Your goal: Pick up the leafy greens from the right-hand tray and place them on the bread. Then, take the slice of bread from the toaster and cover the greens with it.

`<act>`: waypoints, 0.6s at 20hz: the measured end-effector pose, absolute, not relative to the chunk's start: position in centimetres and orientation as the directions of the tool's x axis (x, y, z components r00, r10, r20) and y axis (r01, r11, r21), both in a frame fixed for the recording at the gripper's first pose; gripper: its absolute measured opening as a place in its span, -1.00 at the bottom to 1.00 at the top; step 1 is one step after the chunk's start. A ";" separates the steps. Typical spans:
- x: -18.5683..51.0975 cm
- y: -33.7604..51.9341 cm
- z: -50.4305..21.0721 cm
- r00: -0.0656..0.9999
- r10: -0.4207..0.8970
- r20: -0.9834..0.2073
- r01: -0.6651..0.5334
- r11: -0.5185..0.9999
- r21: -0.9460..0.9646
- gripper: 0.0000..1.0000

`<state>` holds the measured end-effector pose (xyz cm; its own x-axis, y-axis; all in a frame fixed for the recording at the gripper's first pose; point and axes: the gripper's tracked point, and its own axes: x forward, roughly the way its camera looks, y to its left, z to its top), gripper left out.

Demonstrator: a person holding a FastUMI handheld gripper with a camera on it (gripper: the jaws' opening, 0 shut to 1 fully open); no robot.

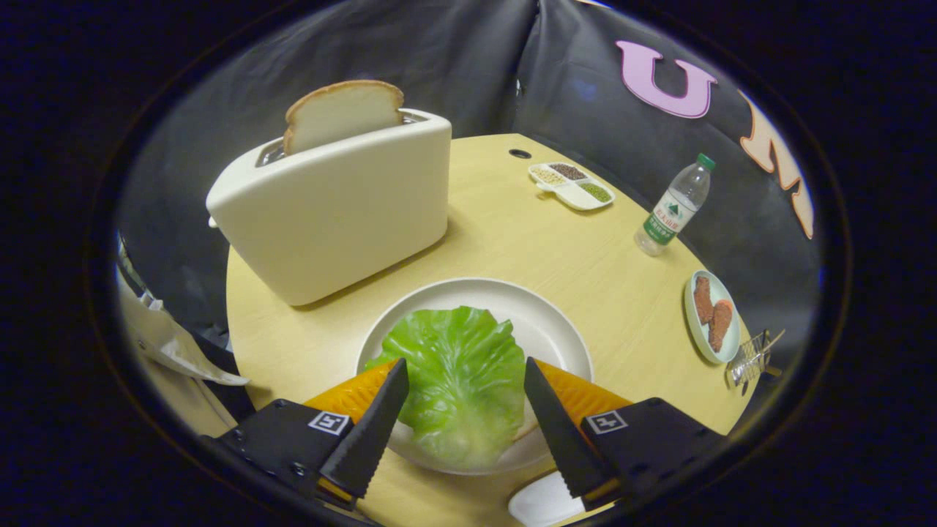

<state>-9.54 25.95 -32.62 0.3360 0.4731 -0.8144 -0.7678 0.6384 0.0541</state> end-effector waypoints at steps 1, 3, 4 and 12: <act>-9.5 26.2 -32.1 0.343 0.477 -0.809 -0.765 0.641 0.053 1.00; -9.3 26.6 -30.9 0.361 0.486 -0.796 -0.759 0.649 0.052 1.00; -9.3 27.0 -30.2 0.368 0.493 -0.789 -0.755 0.653 0.056 1.00; -8.2 30.7 -23.3 0.425 0.547 -0.721 -0.730 0.678 0.084 1.00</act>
